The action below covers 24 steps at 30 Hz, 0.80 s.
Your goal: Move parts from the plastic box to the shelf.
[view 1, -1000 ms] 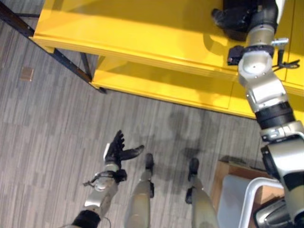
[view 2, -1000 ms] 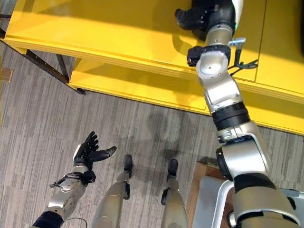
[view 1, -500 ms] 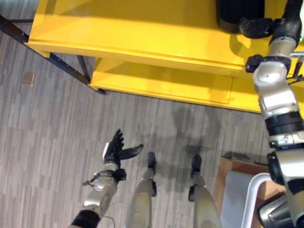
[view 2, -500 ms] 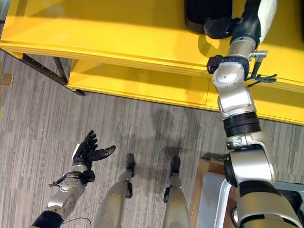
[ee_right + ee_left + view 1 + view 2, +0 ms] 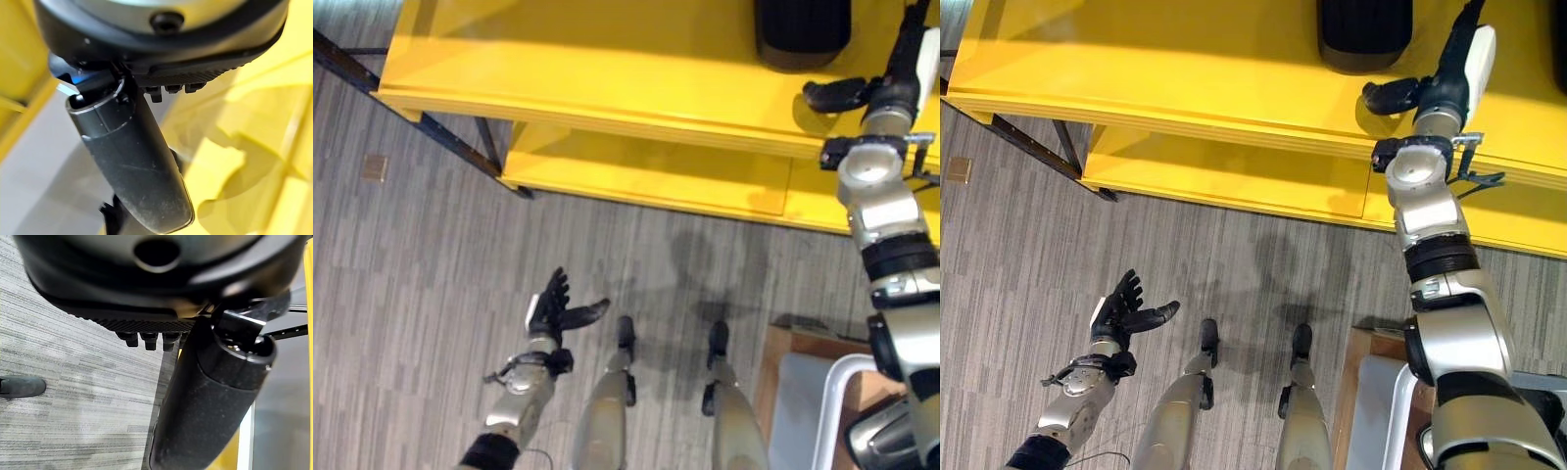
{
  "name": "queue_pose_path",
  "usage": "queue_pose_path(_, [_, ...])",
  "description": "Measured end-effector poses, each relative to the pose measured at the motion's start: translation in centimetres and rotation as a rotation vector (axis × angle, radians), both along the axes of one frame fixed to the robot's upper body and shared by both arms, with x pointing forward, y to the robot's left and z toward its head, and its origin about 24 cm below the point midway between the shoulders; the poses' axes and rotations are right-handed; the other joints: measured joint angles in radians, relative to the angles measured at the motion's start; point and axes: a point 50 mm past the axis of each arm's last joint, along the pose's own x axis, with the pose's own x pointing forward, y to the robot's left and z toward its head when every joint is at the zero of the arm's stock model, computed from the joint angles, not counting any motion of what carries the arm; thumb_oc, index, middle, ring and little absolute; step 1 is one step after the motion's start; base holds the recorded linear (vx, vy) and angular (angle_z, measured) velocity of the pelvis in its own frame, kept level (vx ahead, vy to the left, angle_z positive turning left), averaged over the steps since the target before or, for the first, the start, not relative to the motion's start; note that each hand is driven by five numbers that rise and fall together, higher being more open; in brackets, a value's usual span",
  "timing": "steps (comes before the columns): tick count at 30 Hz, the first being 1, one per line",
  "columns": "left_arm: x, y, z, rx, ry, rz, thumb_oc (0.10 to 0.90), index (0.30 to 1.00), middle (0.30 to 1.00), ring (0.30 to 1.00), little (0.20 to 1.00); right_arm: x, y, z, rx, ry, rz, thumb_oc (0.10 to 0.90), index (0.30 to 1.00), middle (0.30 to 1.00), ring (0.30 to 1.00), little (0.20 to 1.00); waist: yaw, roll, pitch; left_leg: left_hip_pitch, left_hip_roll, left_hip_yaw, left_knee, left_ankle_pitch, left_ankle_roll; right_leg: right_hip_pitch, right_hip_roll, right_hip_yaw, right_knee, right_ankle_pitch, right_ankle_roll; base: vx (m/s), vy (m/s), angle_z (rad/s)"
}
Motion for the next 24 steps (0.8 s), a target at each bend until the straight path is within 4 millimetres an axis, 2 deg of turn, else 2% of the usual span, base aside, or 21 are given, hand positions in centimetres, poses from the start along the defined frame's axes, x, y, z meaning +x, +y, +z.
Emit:
queue_pose_path(10, [-0.06, 0.08, -0.12, -0.001, 0.005, 0.003, 0.9, 1.0, 1.0, 1.0, 1.0, 0.59, -0.48, -0.93, 0.028, 0.076, 0.061, 0.9, 1.0, 1.0, 1.0, 1.0, 0.0, 0.0, 0.0, -0.001, -0.001, -0.001, 0.001, 0.0, 0.0, 0.0, 0.0, -0.001, 0.001, -0.001, 0.0, 0.0, 0.0, 0.0])
queue_pose_path(24, [-0.1, 0.02, -0.19, -0.007, 0.005, -0.013, 0.9, 1.0, 1.0, 1.0, 1.0, 0.74, -0.75, -0.65, -0.038, 0.117, 0.092, 0.9, 1.0, 1.0, 1.0, 1.0, 0.003, 0.0, 0.0, -0.001, -0.001, -0.002, 0.003, 0.0, 0.0, 0.0, -0.001, -0.001, 0.002, -0.001, 0.0, 0.0, 0.0, 0.0])
